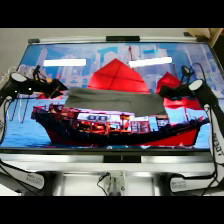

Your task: Fold the shirts.

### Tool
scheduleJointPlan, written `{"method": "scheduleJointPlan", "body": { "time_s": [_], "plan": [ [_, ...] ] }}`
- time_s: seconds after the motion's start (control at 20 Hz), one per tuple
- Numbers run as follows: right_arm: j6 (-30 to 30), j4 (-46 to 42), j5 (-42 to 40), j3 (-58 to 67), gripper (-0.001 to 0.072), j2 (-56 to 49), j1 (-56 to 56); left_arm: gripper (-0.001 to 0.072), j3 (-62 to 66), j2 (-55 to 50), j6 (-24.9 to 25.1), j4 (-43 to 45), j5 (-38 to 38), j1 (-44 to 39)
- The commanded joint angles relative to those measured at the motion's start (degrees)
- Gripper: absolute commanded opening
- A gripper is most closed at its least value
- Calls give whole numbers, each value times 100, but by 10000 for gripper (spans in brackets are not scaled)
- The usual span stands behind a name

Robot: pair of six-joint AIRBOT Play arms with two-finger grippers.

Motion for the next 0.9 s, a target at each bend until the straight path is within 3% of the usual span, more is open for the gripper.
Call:
{"method": "scheduleJointPlan", "body": {
  "time_s": [0.0, 0.1, 0.25, 0.45, 0.6, 0.65, 0.7, 0.75, 0.8, 0.85],
  "plan": [
    [-214, -247, 330, 138, 584, -166, -44, 611, 229, -304, -101, -271, -271, 24],
    [-197, -734, 903, 136, 671, -70, -293, 611, 461, -302, -83, -271, -822, 201],
    [-208, -564, 1663, 133, 671, -280, -603, 610, 737, -256, -83, -273, -1624, 345],
    [-332, 142, 1473, 136, 670, -656, -402, 600, 756, 59, -20, -273, -1939, 129],
    [111, 205, 1250, 136, 663, -846, -105, 593, 754, 160, 57, -378, -1934, -295],
    [238, 212, 1257, 136, 612, -874, -31, 593, 754, 142, 79, -400, -1893, -472],
    [251, 227, 1298, 140, 438, -870, 20, 593, 754, 120, 96, -400, -1825, -662],
    [227, 247, 1451, 208, 156, -852, 15, 592, 754, 90, 90, -402, -1707, -872],
    [214, 262, 1711, 328, 64, -793, 2, 591, 754, 50, 90, -402, -1582, -1075],
    [96, 254, 1926, 448, 63, -680, -20, 533, 754, 0, 90, -404, -1429, -1318]
  ]
}}
